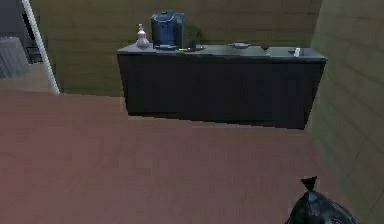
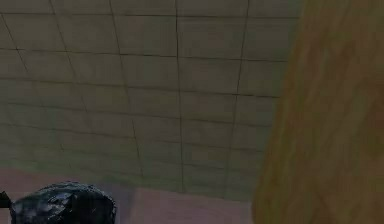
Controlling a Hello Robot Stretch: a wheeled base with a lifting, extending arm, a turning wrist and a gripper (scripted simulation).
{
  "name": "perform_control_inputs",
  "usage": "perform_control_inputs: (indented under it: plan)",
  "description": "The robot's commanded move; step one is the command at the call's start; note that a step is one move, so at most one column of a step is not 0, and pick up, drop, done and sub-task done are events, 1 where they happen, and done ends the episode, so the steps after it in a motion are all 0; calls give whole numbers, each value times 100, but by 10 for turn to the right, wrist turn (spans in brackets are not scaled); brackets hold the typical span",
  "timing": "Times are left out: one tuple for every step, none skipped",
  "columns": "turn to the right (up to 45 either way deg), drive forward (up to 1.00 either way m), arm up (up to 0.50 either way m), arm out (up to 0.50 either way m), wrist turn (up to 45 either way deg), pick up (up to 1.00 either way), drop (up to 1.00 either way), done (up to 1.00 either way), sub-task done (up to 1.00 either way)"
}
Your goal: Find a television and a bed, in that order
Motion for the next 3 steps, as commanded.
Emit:
perform_control_inputs:
  plan:
    - [0,25,0,0,0,0,0,0,0]
    - [-450,0,0,0,0,0,0,0,0]
    - [0,100,0,0,0,0,0,0,0]
